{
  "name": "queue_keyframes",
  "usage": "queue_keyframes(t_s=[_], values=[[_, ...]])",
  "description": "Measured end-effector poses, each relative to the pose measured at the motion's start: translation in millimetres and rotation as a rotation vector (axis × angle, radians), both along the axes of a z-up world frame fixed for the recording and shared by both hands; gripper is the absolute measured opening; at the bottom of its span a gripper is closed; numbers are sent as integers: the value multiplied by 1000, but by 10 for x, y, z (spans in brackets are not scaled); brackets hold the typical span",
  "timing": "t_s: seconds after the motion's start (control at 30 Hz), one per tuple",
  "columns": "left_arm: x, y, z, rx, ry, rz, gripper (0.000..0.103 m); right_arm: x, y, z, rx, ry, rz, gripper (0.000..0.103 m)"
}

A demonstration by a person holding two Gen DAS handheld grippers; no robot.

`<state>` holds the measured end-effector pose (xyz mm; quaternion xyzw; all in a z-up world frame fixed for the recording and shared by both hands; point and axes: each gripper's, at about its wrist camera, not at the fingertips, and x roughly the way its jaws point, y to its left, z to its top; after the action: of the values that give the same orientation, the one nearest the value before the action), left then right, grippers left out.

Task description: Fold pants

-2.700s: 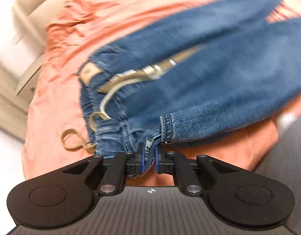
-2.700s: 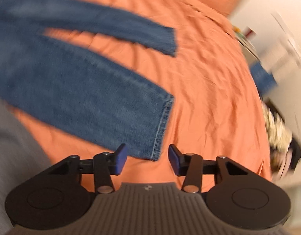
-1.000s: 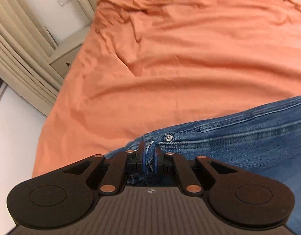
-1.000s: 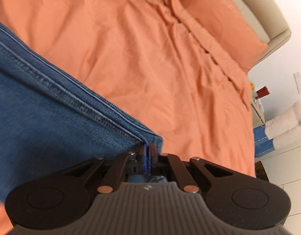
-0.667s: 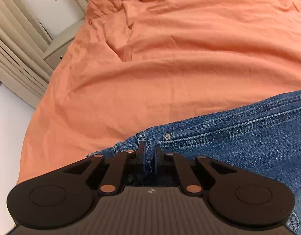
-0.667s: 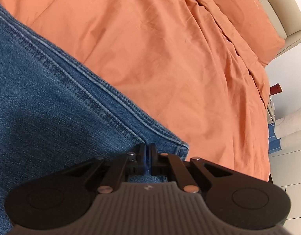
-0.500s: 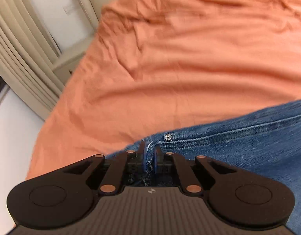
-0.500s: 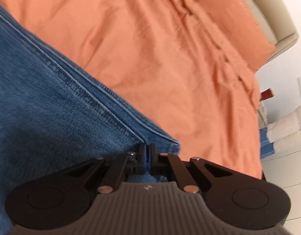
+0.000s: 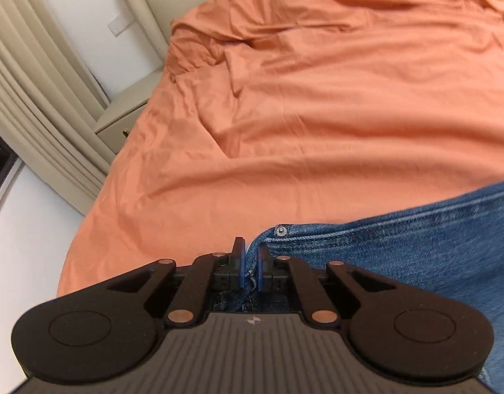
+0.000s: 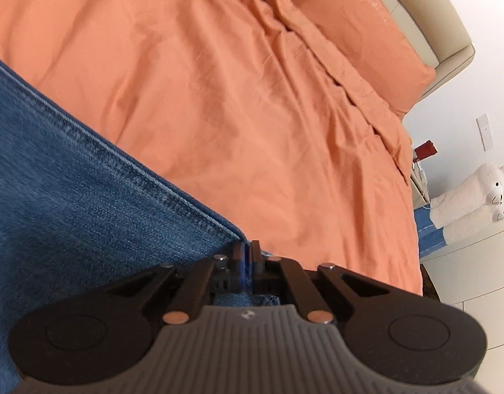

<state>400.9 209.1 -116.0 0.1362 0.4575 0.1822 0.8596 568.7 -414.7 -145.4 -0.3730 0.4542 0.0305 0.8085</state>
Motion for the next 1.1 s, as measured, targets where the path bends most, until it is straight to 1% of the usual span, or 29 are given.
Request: queue_keyframes(t_s=[0.07,0.1,0.13,0.17,0.2,0.23,0.27,0.3,0.33,0.43,0.5,0.6,0.7,0.77,0.87,0.97,1.03,1.1], values=[[39,27,-77,-12,22,3,9,40,12,-120,-5,17,-13,0],[49,39,-97,-16,29,5,15,52,19,-163,-2,25,-23,0],[52,38,-99,-9,32,1,17,88,15,-192,1,29,-33,0],[49,31,-94,0,38,-11,30,103,12,-209,8,32,-45,0],[36,22,-72,27,35,-20,61,104,13,-208,18,30,-50,1],[23,15,-38,49,28,-28,79,105,13,-198,26,28,-56,11],[2,22,12,44,11,-52,94,100,17,-177,30,22,-64,29],[-31,51,73,19,-1,-67,91,72,30,-135,32,2,-69,37],[-38,86,133,-1,-3,-62,91,28,45,-79,43,-19,-68,42],[-175,200,319,-54,-33,-34,91,-134,81,95,99,-45,-97,41],[-348,309,438,-122,-54,-10,91,-282,82,205,172,-50,-145,41],[-708,531,572,-230,-98,74,91,-608,45,355,336,-45,-229,42],[-1137,808,630,-356,-173,196,91,-1032,-8,414,494,-36,-321,42],[-1396,990,620,-444,-231,288,91,-1303,-45,416,578,-45,-374,42],[-1778,1260,458,-624,-314,428,91,-1631,-89,390,679,-52,-446,42],[-2043,1420,116,-818,-373,554,91,-1846,-75,366,738,-68,-489,43],[-2153,1459,-138,-948,-406,609,91,-1976,-49,364,762,-67,-515,43],[-2205,1483,-351,-1049,-445,646,90,-2083,-14,389,773,-67,-522,43]])
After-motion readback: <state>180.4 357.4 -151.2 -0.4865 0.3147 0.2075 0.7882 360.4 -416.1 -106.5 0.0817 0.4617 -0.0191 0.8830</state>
